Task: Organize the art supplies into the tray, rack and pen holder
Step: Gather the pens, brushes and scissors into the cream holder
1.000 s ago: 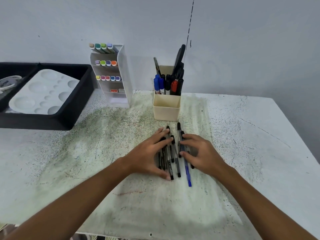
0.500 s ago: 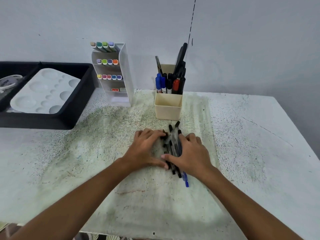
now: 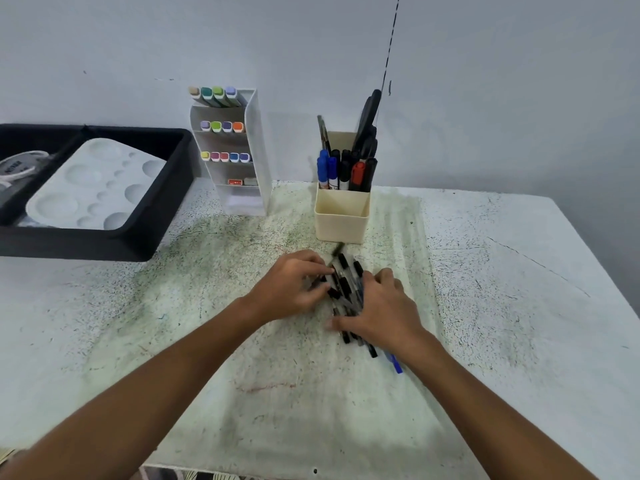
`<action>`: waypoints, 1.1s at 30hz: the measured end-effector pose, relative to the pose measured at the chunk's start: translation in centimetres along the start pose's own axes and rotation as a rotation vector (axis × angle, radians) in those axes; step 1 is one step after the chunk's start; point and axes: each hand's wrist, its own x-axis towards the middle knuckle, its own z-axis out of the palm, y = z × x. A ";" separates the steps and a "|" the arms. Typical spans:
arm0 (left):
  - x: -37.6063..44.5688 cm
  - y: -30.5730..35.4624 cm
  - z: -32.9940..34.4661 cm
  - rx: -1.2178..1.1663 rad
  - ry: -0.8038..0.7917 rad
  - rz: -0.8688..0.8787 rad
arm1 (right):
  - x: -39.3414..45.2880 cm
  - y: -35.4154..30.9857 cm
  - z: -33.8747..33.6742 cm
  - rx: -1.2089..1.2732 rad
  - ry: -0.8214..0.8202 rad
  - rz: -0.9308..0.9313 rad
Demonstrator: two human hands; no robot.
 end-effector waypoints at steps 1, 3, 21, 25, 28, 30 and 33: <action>0.1 0.2 0.0 -0.013 0.018 -0.034 | 0.1 -0.1 0.0 -0.004 0.001 0.008; 0.1 0.2 0.1 -0.002 0.045 -0.130 | 0.4 -0.1 -0.2 0.020 -0.003 0.023; -2.0 -1.0 1.2 0.175 0.097 -0.191 | 2.5 -0.3 -0.7 0.236 0.098 -0.080; -2.6 -0.3 1.7 0.190 0.100 -0.094 | 2.7 -0.6 -0.6 0.256 0.080 -0.102; -2.6 -0.3 1.0 0.085 0.121 -0.120 | 2.9 -1.1 -0.4 0.191 0.038 -0.100; -2.7 -0.7 0.6 -0.005 0.111 -0.136 | 3.2 -1.5 -0.4 0.116 0.020 -0.083; -2.6 -1.4 -0.1 -0.065 0.168 -0.223 | 3.6 -2.2 -0.5 0.059 -0.008 -0.054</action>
